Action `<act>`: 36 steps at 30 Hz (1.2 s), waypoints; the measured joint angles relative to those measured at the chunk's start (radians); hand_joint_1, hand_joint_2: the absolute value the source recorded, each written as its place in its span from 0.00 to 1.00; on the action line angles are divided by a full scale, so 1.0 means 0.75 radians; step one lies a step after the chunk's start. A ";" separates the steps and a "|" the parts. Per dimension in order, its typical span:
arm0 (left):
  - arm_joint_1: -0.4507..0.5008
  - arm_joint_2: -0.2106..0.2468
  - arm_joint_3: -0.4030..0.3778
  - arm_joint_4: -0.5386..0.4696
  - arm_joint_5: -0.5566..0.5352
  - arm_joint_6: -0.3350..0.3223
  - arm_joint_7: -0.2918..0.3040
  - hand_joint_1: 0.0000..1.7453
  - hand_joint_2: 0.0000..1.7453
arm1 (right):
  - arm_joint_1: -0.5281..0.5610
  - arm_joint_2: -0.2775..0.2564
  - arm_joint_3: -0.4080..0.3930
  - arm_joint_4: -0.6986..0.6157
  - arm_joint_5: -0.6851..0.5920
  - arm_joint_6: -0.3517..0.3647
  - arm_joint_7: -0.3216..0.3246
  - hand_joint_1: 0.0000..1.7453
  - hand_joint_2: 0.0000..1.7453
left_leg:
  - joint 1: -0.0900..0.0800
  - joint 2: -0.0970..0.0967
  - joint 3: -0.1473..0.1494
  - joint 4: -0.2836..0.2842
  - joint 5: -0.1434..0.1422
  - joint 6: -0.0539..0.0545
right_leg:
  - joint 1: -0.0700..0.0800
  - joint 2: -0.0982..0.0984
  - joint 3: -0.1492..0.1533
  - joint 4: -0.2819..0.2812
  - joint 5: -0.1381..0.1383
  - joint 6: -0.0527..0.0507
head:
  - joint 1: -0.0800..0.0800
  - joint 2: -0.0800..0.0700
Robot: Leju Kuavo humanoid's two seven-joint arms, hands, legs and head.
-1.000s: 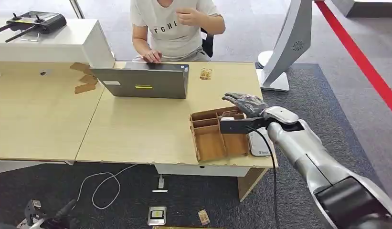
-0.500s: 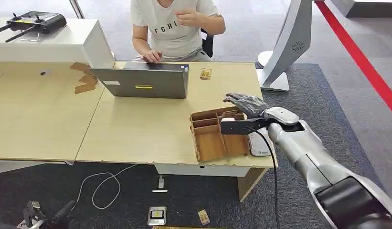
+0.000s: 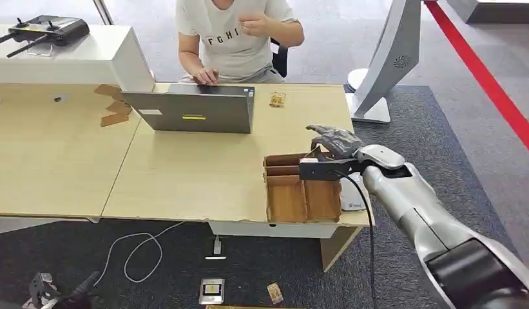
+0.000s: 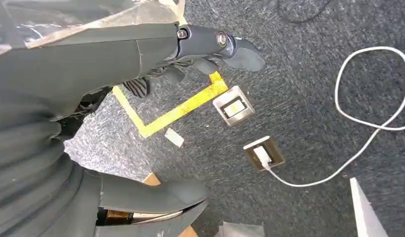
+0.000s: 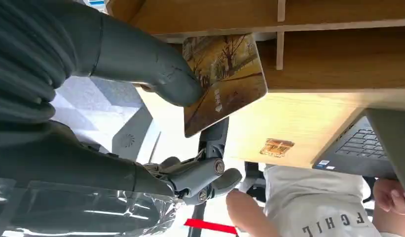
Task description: Pass the card to the sensor for recognition and then transmit it.
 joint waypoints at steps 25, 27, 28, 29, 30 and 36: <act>-0.018 -0.041 -0.001 0.000 -0.030 0.035 0.066 0.00 1.00 | 0.056 -0.069 -0.025 -0.009 -0.042 -0.069 -0.034 1.00 1.00 | 0.000 0.000 0.002 0.000 0.000 0.000 | 0.000 0.000 0.002 0.000 0.000 0.000 | 0.000 0.000; -0.023 -0.045 -0.001 0.000 -0.032 0.040 0.066 0.00 1.00 | 0.063 -0.070 -0.029 -0.010 -0.045 -0.076 -0.038 1.00 1.00 | 0.000 0.000 0.002 0.000 0.000 0.000 | 0.000 0.000 0.002 0.000 0.000 0.000 | -0.001 0.000; -0.027 -0.047 -0.001 0.000 -0.033 0.043 0.066 0.00 1.00 | 0.067 -0.070 -0.032 -0.010 -0.048 -0.082 -0.038 1.00 1.00 | 0.000 0.000 0.002 0.001 0.000 0.000 | 0.000 0.000 0.002 0.000 0.000 0.000 | 0.001 0.000; -0.030 -0.050 -0.001 0.000 -0.034 0.048 0.065 0.00 1.00 | 0.072 -0.070 -0.033 -0.010 -0.050 -0.085 -0.038 1.00 1.00 | 0.000 0.000 0.002 0.000 0.000 0.000 | 0.000 0.000 0.002 0.000 0.000 0.000 | 0.000 0.000; -0.032 -0.051 -0.001 0.000 -0.035 0.049 0.064 0.00 1.00 | 0.076 -0.070 -0.034 -0.010 -0.050 -0.087 -0.039 1.00 1.00 | 0.000 0.000 0.002 0.001 0.000 0.000 | 0.000 0.000 0.002 0.000 0.000 0.000 | 0.000 0.000; -0.041 -0.059 -0.001 0.000 -0.038 0.051 0.062 0.00 1.00 | 0.084 -0.071 -0.045 -0.010 -0.052 -0.089 -0.041 1.00 1.00 | 0.000 0.000 0.002 0.000 0.000 0.000 | 0.000 0.000 0.002 0.000 0.000 0.000 | 0.000 0.000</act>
